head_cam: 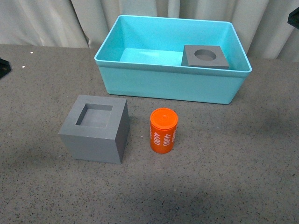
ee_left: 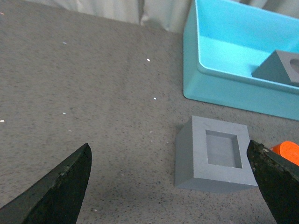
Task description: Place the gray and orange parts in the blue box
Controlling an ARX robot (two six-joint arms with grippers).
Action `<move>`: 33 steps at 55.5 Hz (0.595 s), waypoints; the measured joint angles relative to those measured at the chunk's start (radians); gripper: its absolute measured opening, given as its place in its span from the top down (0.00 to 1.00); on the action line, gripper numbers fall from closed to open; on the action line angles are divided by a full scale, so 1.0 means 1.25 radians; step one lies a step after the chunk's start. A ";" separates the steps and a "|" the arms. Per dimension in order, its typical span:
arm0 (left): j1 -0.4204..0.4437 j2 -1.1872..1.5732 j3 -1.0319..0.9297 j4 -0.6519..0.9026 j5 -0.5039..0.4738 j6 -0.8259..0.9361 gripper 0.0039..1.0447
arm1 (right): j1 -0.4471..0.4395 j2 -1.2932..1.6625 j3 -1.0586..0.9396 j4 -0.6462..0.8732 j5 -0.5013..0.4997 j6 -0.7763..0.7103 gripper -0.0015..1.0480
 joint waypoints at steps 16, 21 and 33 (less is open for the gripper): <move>-0.018 0.252 0.114 -0.022 0.051 0.017 0.06 | 0.000 0.000 0.000 0.000 0.000 0.000 0.09; -0.027 0.305 0.144 -0.023 0.056 0.017 0.06 | 0.000 0.000 0.000 0.000 0.000 0.000 0.09; -0.048 0.392 0.187 -0.016 0.063 0.032 0.06 | 0.000 0.000 0.000 0.000 0.000 0.000 0.09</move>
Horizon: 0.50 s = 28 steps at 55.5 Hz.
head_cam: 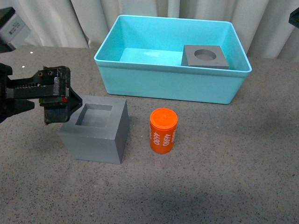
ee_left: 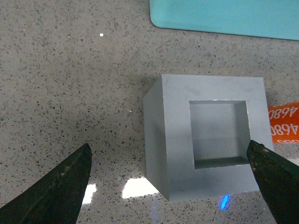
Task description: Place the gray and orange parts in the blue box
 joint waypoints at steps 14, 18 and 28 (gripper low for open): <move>0.006 0.080 0.042 0.001 -0.015 0.034 0.06 | 0.000 0.000 0.000 0.000 0.000 0.000 0.09; 0.004 0.095 0.047 0.001 -0.011 0.039 0.06 | 0.000 0.000 0.000 0.000 0.000 0.000 0.09; -0.012 0.133 0.066 0.001 -0.024 0.047 0.06 | 0.000 0.000 0.000 0.000 0.000 0.000 0.09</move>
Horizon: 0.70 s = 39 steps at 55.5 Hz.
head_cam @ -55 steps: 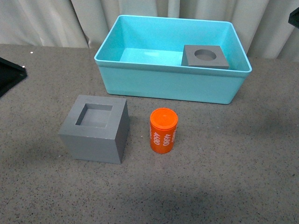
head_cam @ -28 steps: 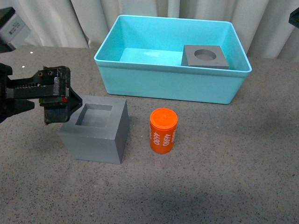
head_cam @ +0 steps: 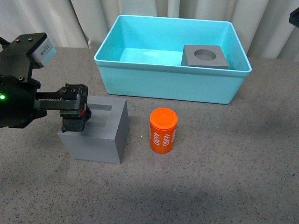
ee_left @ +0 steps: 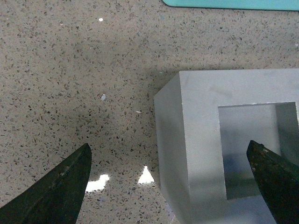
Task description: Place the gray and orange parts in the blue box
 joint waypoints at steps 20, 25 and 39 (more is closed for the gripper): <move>-0.005 0.026 0.017 0.000 -0.020 -0.014 0.42 | 0.000 0.000 0.000 0.000 0.000 0.000 0.09; -0.008 0.026 0.019 -0.001 -0.020 -0.018 0.54 | 0.000 0.000 0.000 0.000 0.000 0.000 0.09; -0.006 0.001 0.019 0.006 -0.026 -0.032 0.83 | 0.000 0.000 0.000 0.000 0.000 0.000 0.09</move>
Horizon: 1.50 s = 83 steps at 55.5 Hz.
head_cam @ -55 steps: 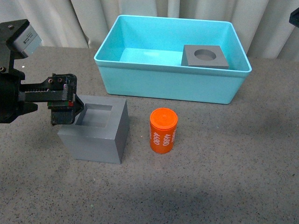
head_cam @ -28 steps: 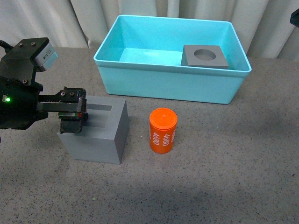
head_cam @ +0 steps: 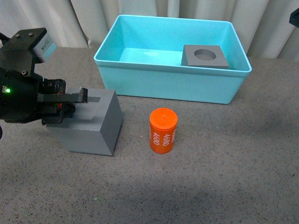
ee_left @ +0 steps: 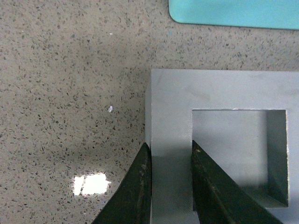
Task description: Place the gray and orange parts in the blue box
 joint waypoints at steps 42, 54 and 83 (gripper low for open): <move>-0.047 0.022 0.298 0.029 -0.021 -0.055 0.83 | 0.000 0.000 0.000 0.000 0.000 0.000 0.09; -0.038 0.159 0.421 -0.015 -0.024 -0.053 0.83 | 0.000 0.000 0.000 0.000 0.000 0.000 0.09; -0.036 0.356 0.593 -0.082 -0.030 -0.047 0.83 | 0.000 0.000 0.000 0.000 0.000 0.000 0.09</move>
